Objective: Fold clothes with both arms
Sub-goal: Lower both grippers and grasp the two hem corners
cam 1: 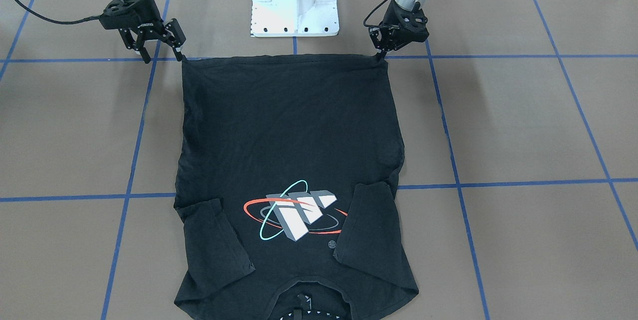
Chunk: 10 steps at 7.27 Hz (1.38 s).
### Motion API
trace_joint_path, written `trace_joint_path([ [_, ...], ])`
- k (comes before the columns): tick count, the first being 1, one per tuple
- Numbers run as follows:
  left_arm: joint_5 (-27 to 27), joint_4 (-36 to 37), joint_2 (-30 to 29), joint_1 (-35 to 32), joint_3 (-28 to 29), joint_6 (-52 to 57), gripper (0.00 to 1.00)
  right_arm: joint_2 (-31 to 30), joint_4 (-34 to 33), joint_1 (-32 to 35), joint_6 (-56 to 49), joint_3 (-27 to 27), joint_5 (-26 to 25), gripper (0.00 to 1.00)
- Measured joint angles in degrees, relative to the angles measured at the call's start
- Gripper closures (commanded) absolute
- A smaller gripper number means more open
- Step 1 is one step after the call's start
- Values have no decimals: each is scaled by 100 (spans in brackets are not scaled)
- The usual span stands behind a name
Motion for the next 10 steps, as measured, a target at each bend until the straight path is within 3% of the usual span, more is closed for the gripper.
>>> trace_joint_path([
  [1,96,0,0,3,-6,0,100,179,25,-83,37,-133,-98,24],
  [4,198,0,1,7,-10,-6,100,433,-3,-237,137,-392,-246,60],
  [8,204,5,17,2,-9,-11,100,429,-136,-442,261,-381,-308,62],
  [9,204,5,19,4,-10,-15,100,422,-144,-495,265,-377,-315,69],
  [10,204,6,20,6,-9,-16,100,415,-145,-534,267,-374,-318,92],
])
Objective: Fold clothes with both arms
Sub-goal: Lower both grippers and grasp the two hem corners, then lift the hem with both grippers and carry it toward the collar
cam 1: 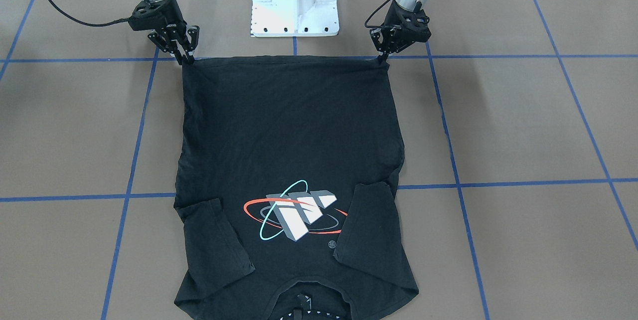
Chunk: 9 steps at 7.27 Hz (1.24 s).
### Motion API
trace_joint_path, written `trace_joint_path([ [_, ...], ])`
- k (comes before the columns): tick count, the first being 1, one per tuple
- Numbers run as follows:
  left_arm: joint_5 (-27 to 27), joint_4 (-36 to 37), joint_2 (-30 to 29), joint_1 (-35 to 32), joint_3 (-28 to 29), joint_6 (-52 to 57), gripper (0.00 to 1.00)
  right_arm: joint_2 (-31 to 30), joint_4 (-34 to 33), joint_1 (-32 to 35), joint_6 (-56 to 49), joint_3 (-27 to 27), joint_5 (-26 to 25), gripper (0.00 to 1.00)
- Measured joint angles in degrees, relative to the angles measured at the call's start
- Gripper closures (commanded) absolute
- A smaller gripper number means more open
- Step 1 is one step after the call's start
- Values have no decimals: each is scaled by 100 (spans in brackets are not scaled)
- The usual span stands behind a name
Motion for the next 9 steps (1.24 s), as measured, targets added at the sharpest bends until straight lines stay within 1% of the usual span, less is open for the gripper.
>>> trace_joint_path([
  [1,0,0,0,1,0,-1,100,-8,0,-19,1,4,1,100],
  [3,-6,0,-10,0,-7,1,100,-52,-8,-5,-5,103,4,100],
  [4,-26,4,-9,-9,-63,23,100,-127,-44,44,-9,279,16,100],
  [5,-93,69,12,-49,-229,139,100,-198,-199,204,-20,593,104,100],
  [6,-312,276,29,-215,-517,396,100,-216,-439,560,-52,942,430,100],
  [7,-637,546,20,-489,-836,681,100,-213,-616,1127,-167,1236,1043,100],
  [8,-979,808,7,-787,-1140,962,100,-201,-691,1744,-383,1445,1755,100],
  [9,-1381,1105,-2,-1092,-1475,1256,100,-181,-717,2222,-588,1591,2388,100],
])
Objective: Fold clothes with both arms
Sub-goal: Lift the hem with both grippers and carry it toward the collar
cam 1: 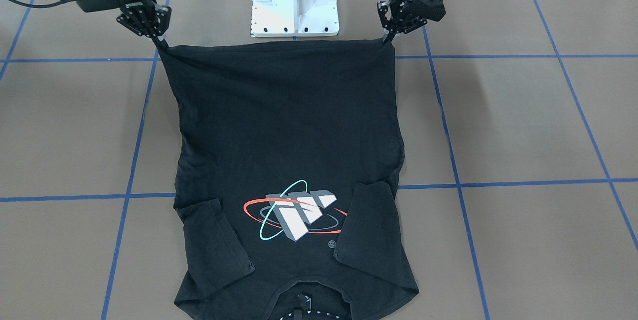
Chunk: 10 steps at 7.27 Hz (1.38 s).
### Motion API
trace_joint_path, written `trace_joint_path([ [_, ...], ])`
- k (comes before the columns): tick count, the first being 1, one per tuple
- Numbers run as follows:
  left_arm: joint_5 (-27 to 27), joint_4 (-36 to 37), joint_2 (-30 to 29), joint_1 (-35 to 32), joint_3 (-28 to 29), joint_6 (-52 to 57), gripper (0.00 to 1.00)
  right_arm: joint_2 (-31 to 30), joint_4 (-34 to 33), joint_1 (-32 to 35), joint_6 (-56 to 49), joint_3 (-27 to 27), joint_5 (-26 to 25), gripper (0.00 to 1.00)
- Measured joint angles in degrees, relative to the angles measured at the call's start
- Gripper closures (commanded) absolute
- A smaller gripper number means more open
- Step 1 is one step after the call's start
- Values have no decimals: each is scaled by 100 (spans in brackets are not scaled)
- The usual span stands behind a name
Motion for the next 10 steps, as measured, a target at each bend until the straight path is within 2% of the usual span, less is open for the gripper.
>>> trace_joint_path([
  [1,-371,278,-3,-218,-337,216,100,11,-8,143,-96,147,381,100],
  [3,-807,564,49,-307,-938,352,100,-91,-17,-407,-143,610,772,100],
  [5,-1069,694,245,134,-1582,311,100,-319,-20,-1126,-148,1043,858,100],
  [6,-1105,734,301,300,-1756,283,100,-381,-21,-1277,-147,1193,862,100],
  [8,-1022,788,237,230,-1680,256,100,-385,-21,-956,-147,1259,822,100],
  [10,-768,801,-92,-280,-1235,293,100,-159,-27,-128,-149,1030,807,100],
])
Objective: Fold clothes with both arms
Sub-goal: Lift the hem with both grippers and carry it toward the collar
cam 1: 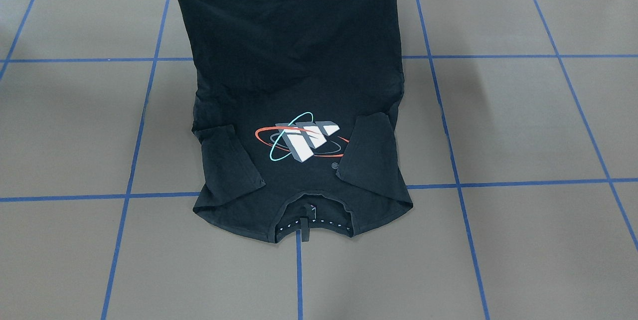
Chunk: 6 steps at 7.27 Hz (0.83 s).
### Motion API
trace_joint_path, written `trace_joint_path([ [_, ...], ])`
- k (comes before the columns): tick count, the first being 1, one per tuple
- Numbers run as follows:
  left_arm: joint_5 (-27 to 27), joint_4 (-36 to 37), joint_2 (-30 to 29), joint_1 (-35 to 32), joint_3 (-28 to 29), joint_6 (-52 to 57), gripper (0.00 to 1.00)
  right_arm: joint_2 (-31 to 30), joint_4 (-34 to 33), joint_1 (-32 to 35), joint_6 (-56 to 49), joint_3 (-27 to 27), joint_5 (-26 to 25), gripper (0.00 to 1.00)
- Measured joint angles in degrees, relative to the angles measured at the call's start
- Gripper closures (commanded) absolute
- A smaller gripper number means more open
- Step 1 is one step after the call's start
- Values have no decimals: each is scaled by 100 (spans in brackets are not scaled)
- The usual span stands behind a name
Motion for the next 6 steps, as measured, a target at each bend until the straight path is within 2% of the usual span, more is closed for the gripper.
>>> trace_joint_path([
  [3,922,2,-740,-700,848,-39,100,1095,-9,1150,0,-1247,-227,100],
  [6,1127,-20,-1442,-1504,1754,10,100,2257,-309,1607,-2,-2322,-698,100],
])
